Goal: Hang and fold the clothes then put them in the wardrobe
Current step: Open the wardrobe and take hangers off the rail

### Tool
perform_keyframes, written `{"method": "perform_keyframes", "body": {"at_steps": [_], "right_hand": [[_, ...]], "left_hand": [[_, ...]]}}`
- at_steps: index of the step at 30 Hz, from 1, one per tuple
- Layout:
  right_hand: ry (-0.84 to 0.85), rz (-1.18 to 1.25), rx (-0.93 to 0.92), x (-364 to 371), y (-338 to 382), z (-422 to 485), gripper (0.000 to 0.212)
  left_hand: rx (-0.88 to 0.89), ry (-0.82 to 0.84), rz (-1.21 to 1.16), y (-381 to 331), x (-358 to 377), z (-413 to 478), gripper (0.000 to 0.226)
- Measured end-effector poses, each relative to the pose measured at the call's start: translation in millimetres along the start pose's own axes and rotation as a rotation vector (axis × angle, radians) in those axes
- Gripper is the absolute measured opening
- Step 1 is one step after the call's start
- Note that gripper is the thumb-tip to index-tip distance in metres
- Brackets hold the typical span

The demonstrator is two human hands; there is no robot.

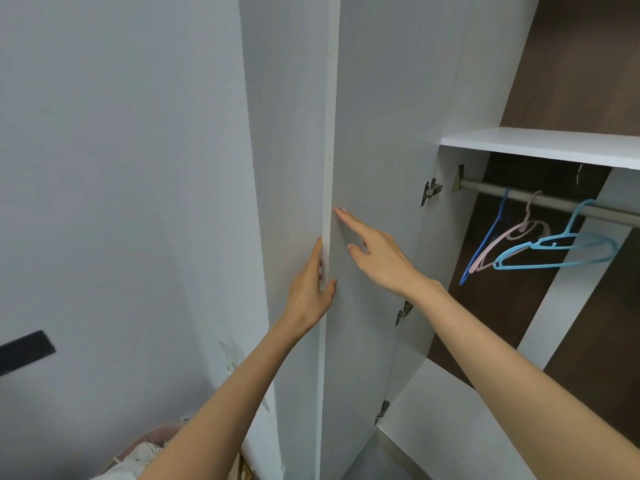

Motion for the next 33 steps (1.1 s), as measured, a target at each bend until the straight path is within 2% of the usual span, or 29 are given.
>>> {"method": "perform_keyframes", "body": {"at_steps": [3, 8, 13, 23, 33], "right_hand": [[-0.028, 0.01, -0.002, -5.8, -4.6, -8.0, 0.061], [-0.244, -0.007, 0.059, -39.9, -21.4, -36.9, 0.048], [-0.355, -0.041, 0.124, -81.8, -44.5, -79.3, 0.039], [-0.474, -0.071, 0.333, -162.6, -131.8, -163.0, 0.034], [-0.575, -0.135, 0.55, -205.2, -231.3, -175.3, 0.024]], "left_hand": [[-0.006, -0.03, 0.024, -7.9, 2.0, -7.8, 0.078], [0.094, -0.225, 0.07, -47.4, -7.2, -24.3, 0.063], [0.108, -0.246, 0.113, -78.6, 17.0, -25.1, 0.047], [0.092, -0.064, 0.037, -136.7, 135.4, 4.7, 0.046], [0.168, 0.117, 0.15, -156.0, 221.8, 78.8, 0.047]]}}
Point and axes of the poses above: each hand's wrist, its own z-axis towards the middle knuckle, its own x-axis out of the palm, y = z × x, the point moved 9 cm from there along z, towards the middle knuckle, and after that the axes turned 5 degrees about y, right-handed, at the moved point
